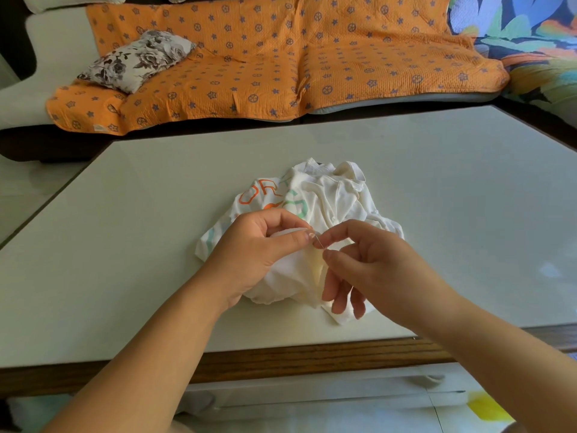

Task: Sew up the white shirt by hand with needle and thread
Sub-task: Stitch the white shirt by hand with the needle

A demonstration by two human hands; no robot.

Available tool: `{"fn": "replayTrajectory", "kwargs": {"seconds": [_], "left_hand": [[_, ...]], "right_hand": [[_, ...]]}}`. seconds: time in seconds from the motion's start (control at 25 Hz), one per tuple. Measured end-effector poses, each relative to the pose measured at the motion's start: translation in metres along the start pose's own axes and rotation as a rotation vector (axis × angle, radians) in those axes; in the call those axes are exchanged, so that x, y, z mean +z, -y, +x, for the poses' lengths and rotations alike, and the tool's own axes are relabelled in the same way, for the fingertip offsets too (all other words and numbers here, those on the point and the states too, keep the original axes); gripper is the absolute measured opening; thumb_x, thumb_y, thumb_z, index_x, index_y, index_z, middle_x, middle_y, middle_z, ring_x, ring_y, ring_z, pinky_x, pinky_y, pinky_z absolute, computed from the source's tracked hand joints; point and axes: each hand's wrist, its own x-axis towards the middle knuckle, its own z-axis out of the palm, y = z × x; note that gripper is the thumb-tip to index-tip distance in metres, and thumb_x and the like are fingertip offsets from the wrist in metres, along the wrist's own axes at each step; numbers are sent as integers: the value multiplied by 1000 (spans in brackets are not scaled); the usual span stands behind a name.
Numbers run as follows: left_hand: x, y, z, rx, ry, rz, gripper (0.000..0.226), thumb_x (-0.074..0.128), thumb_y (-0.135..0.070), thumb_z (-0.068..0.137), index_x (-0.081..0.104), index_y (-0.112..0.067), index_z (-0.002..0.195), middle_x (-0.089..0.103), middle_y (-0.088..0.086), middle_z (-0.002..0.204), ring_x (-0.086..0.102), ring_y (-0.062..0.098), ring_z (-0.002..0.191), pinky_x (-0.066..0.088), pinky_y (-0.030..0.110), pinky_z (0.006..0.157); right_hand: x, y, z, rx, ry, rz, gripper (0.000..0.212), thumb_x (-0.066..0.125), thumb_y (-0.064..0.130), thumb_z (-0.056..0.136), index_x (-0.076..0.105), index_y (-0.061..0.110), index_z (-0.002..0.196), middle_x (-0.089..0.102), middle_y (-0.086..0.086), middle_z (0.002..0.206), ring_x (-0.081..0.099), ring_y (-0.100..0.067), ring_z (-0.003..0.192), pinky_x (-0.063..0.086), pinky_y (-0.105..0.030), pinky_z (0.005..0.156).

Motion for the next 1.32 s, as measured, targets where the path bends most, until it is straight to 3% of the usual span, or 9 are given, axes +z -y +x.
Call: {"fn": "replayTrajectory", "kwargs": {"seconds": [0.24, 0.52, 1.0, 1.16, 1.32], "left_hand": [[-2, 1, 1, -15, 6, -34, 7, 73, -31, 69, 75, -28, 75, 73, 0, 83, 65, 14, 85, 49, 38, 92], [-3, 2, 2, -19, 16, -38, 7, 73, -31, 69, 76, -29, 76, 74, -2, 82, 66, 12, 84, 49, 33, 87], [-3, 2, 1, -12, 5, -28, 3, 77, -26, 76, 75, -27, 77, 75, 1, 87, 67, 14, 87, 50, 36, 90], [0, 2, -1, 20, 15, 32, 10, 76, -18, 82, 74, -25, 76, 75, -2, 84, 68, 7, 84, 50, 25, 82], [7, 3, -2, 69, -15, 132, 3, 74, -21, 83, 75, -24, 83, 75, -7, 85, 68, 2, 83, 49, 17, 77]], "right_hand": [[0, 2, 1, 14, -35, -60, 19, 49, 10, 96, 61, 24, 100, 69, -4, 59, 60, -12, 46, 45, -19, 46], [0, 3, 1, 39, -51, -70, 22, 49, 8, 92, 62, 23, 100, 69, -3, 58, 57, -10, 44, 45, -18, 46], [3, -2, 5, 31, -73, -60, 21, 48, 8, 94, 63, 23, 99, 69, -3, 58, 58, -10, 46, 45, -19, 47], [4, -5, 6, 18, -96, -75, 11, 51, 17, 98, 60, 20, 94, 71, -2, 61, 57, -9, 44, 46, -19, 48], [7, -9, 10, 15, -146, -60, 12, 50, 20, 100, 55, 13, 93, 72, -2, 64, 57, -11, 45, 47, -19, 48]]}}
